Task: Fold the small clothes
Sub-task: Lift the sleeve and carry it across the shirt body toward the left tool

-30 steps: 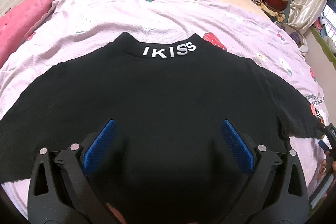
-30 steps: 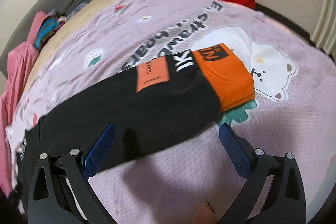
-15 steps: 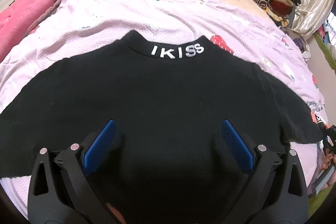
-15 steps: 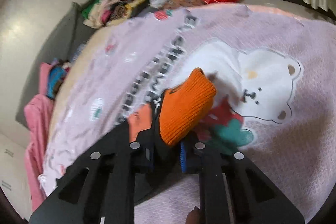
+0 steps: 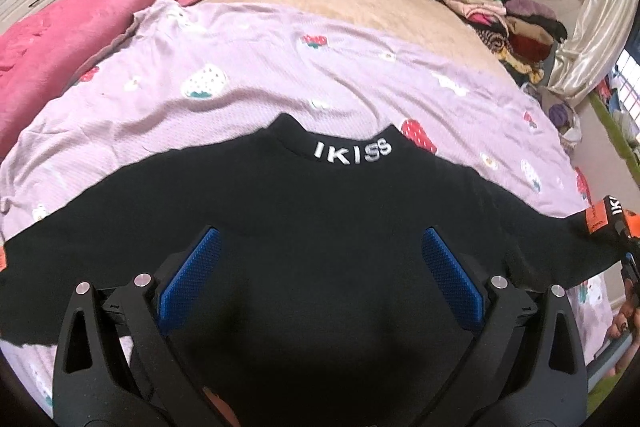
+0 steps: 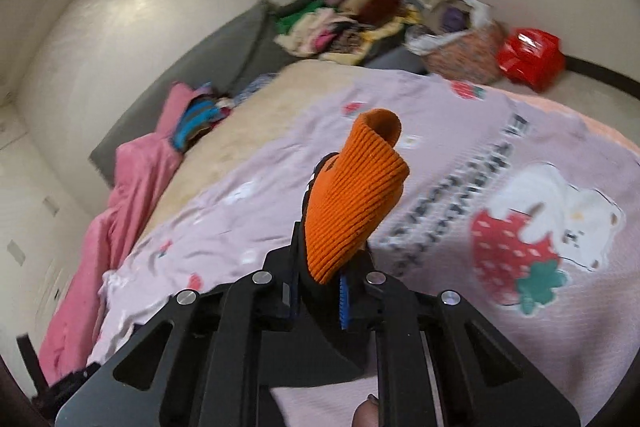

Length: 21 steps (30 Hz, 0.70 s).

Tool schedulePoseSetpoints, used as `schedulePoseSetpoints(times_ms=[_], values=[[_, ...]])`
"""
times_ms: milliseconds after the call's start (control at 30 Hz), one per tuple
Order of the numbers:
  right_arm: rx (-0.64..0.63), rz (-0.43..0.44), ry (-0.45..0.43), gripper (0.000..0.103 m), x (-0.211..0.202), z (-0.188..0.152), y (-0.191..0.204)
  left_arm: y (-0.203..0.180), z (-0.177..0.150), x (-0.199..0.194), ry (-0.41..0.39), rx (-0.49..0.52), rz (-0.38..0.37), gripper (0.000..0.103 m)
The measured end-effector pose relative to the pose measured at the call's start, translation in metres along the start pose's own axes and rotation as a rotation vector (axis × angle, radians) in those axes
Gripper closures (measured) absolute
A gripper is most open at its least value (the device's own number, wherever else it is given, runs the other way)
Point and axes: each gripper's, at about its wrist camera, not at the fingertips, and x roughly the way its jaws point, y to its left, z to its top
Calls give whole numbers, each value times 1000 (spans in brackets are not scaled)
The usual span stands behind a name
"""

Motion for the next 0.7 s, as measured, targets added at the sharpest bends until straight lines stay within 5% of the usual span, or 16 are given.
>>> schedulePoseSetpoints(times_ms=[700], values=[[-308,212,126,90,25,-76,173,61,1,-16,8,-153,-135,9]])
